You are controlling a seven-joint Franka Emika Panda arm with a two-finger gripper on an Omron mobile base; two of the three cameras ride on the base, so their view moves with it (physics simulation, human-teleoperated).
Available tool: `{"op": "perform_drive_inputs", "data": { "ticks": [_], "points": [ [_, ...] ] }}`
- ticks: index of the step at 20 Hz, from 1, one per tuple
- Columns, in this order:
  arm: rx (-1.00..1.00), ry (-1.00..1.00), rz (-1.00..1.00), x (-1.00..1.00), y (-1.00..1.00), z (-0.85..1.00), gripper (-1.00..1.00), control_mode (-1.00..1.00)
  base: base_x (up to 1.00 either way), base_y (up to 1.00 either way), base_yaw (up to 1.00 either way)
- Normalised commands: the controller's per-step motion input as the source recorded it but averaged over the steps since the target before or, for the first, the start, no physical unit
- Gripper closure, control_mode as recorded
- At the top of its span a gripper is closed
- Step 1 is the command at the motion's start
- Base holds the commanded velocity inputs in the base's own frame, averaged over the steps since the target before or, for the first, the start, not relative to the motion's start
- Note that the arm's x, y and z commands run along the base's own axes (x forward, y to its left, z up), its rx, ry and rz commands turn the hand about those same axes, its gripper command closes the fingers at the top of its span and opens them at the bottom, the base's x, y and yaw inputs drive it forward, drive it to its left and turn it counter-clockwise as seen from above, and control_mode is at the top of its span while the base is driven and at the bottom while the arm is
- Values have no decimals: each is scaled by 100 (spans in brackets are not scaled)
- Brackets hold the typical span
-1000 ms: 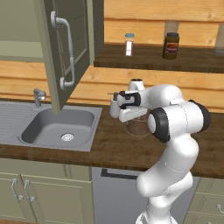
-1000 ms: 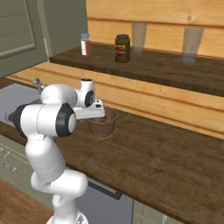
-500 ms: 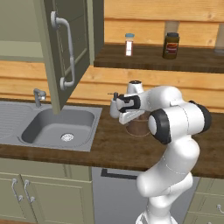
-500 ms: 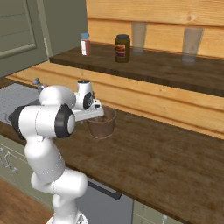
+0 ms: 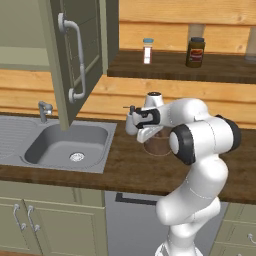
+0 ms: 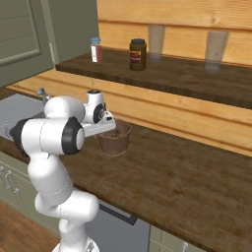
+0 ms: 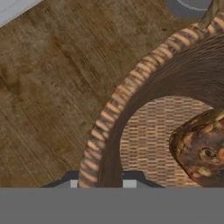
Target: Open the cabinet, pick up the bread from the cabinet and place it in the basket. Then move the basket to the dining counter.
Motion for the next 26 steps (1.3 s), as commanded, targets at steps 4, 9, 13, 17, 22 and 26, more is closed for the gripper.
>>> {"op": "perform_drive_inputs", "data": {
  "ticks": [4,9,13,17,22,26],
  "points": [
    [0,0,2,0,0,-3,100,-100,0,0,0],
    [0,-3,0,-38,0,34,100,-100,0,0,0],
    [0,-9,0,-60,2,72,100,-100,0,0,0],
    [0,-11,0,-83,0,57,100,-100,0,0,0],
    [0,-8,0,-99,0,44,100,-100,0,0,0],
    [0,-4,0,-97,0,44,100,-100,0,0,0]
  ]
}}
